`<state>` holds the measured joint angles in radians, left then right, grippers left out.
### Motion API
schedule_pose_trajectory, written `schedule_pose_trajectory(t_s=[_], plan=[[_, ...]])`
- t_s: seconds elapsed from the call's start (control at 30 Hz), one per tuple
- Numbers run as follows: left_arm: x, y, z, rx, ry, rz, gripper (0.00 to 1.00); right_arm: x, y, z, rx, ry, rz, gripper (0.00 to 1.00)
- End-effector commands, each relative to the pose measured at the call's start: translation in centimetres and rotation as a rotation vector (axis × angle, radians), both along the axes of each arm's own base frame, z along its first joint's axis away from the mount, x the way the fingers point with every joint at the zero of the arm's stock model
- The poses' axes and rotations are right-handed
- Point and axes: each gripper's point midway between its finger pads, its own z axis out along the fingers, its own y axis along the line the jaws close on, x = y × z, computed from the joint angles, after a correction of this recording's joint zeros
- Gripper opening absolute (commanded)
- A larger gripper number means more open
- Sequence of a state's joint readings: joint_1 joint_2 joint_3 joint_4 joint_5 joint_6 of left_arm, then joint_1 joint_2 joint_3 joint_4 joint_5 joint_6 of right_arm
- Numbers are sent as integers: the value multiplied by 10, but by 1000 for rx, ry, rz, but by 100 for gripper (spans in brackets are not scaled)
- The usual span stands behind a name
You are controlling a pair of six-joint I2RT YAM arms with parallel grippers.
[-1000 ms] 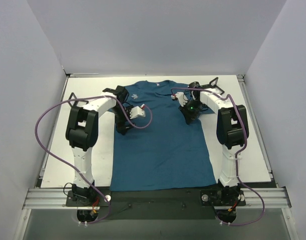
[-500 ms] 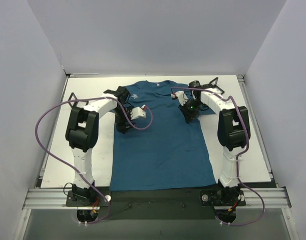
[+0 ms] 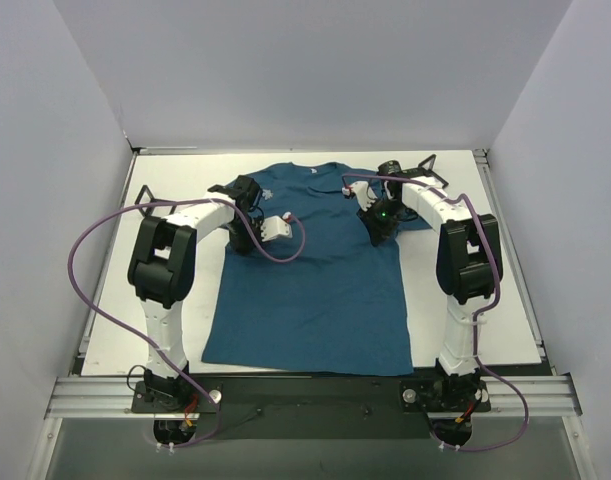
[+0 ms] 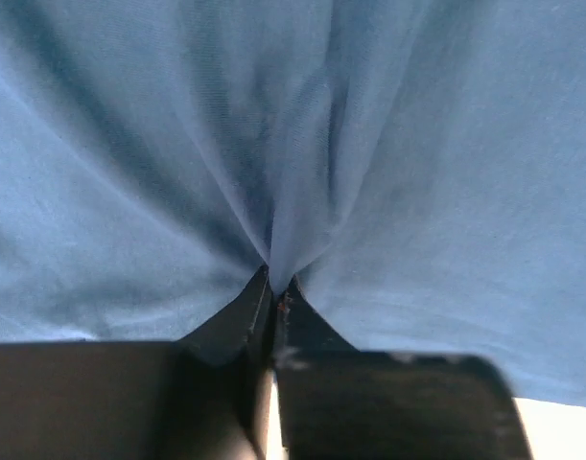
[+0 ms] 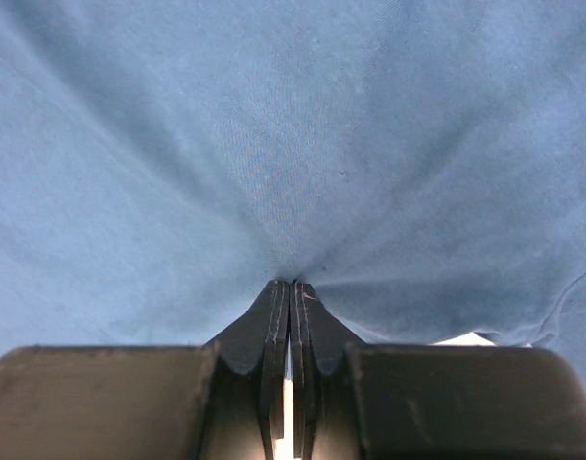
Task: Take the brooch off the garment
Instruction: Adjust the flattened clothing at the center of the board.
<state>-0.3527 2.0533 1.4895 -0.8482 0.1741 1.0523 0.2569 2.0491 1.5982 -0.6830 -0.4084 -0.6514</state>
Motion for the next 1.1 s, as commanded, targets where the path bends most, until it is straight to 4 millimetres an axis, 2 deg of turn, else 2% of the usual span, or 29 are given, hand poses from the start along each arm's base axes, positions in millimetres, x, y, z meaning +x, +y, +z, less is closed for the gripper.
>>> schedule_pose_trajectory(t_s=[0.0, 0.1, 0.17, 0.23, 0.33, 0.5, 0.53, 0.6, 0.67, 0.73, 0.77, 0.8, 0.83, 0.87, 0.93, 0.97, 1.03, 1.07], plan=[[-38, 16, -41, 71, 179, 14, 0, -7, 3, 24, 16, -21, 4, 0], [-26, 15, -37, 62, 138, 46, 0, -2, 3, 25, 10, -31, 3, 0], [-4, 13, -29, 31, 60, 108, 0, 3, 1, 27, 2, -48, -1, 0], [23, 13, -10, -27, -47, 171, 0, 8, 0, 35, 14, -78, -9, 0], [50, 8, 24, -139, -166, 229, 0, 13, 0, 53, 39, -128, -11, 0], [66, 4, 68, -257, -314, 271, 0, 25, -11, 81, 93, -196, -49, 0], [68, 2, 69, -278, -335, 277, 0, 26, -13, 87, 101, -210, -58, 0], [68, -1, 81, -322, -371, 301, 0, 29, -19, 95, 120, -231, -74, 0], [68, -5, 83, -358, -403, 312, 0, 29, -21, 102, 135, -250, -78, 0], [71, -8, 101, -403, -472, 307, 0, 25, -22, 103, 151, -249, -77, 0], [64, -8, 96, -405, -466, 306, 0, 21, -21, 102, 150, -244, -62, 0], [62, -10, 101, -412, -481, 295, 0, 16, -19, 102, 152, -244, -45, 0], [56, -10, 97, -400, -468, 281, 0, 10, -17, 98, 144, -237, -25, 0], [48, -7, 88, -371, -456, 259, 0, -4, -18, 82, 122, -199, 6, 0], [32, -6, 78, -331, -443, 214, 0, -22, -16, 71, 71, -185, 61, 0], [15, 1, 64, -290, -432, 189, 0, -41, -19, 52, 45, -130, 78, 0], [4, 2, 59, -276, -454, 158, 0, -57, -23, 42, 7, -112, 112, 0], [-2, 4, 63, -274, -474, 141, 0, -72, -27, 28, -11, -75, 124, 0]])
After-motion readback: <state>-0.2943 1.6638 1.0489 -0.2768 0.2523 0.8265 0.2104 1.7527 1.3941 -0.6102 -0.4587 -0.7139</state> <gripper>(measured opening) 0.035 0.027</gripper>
